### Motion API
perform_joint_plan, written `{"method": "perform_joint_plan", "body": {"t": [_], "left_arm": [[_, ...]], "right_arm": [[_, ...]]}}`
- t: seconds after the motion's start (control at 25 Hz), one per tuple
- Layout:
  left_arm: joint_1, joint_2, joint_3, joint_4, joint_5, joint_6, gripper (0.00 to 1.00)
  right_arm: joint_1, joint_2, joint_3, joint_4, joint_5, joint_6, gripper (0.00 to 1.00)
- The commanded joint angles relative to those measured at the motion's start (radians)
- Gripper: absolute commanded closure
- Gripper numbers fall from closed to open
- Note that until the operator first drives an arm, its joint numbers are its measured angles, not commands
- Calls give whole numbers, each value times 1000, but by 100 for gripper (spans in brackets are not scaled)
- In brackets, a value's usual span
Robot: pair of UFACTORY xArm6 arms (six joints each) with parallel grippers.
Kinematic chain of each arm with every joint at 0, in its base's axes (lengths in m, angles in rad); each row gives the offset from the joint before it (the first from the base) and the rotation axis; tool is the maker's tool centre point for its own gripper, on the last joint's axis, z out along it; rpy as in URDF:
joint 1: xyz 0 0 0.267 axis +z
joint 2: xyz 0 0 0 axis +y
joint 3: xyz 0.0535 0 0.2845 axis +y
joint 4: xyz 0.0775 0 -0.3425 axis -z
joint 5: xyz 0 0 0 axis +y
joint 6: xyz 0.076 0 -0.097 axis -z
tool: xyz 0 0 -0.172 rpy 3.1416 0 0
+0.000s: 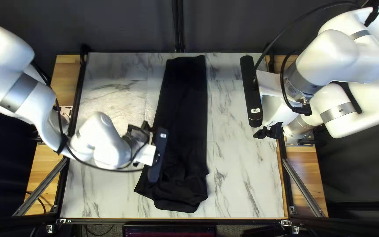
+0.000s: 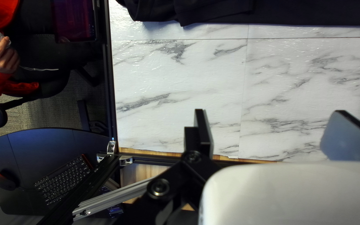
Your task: Fold t-shirt
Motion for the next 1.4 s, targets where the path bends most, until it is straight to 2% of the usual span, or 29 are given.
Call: {"method": "perform_joint_plan", "body": {"t": [0.04,0.92,1.08,1.4], "left_arm": [[-5,61,-49,-10,26,6,0],[3,64,-53,-24,37,11,0],[15,81,-92,-55,25,19,0],[-23,134,-196,-147,68,34,0]], "right_arm": [[0,0,0,0,0,0,0],[0,0,0,0,0,0,0],[0,0,0,0,0,0,0],[0,0,0,0,0,0,0]]}}
